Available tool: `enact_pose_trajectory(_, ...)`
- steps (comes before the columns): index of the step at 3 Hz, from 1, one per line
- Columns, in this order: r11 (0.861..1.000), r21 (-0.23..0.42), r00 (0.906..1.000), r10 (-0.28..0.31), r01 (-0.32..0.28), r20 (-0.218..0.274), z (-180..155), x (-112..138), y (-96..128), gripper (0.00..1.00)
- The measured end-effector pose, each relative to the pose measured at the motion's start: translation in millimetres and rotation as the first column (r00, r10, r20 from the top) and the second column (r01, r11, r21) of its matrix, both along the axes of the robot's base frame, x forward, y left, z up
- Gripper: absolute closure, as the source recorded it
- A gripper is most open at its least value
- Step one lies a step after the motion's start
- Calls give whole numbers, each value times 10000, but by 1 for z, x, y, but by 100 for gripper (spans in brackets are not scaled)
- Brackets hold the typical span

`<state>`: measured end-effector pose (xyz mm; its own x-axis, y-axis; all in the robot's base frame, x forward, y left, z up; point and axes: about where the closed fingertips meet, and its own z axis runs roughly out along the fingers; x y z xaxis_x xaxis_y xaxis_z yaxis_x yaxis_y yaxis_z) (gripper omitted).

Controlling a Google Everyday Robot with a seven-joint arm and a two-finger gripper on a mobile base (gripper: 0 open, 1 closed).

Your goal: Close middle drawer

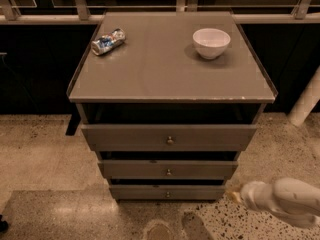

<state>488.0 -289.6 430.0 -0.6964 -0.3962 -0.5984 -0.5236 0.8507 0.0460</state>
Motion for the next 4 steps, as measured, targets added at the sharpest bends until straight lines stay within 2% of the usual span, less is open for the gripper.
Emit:
enact_pose_trajectory(1, 9999, -145, 9989, -63, 56, -459, 15, -28, -31, 58)
enact_pose_trajectory(3, 9999, -138, 9989, -60, 54, -468, 14, -29, -30, 12)
enact_pose_trajectory(4, 9999, -138, 9989, -59, 53, -468, 14, -29, -30, 0)
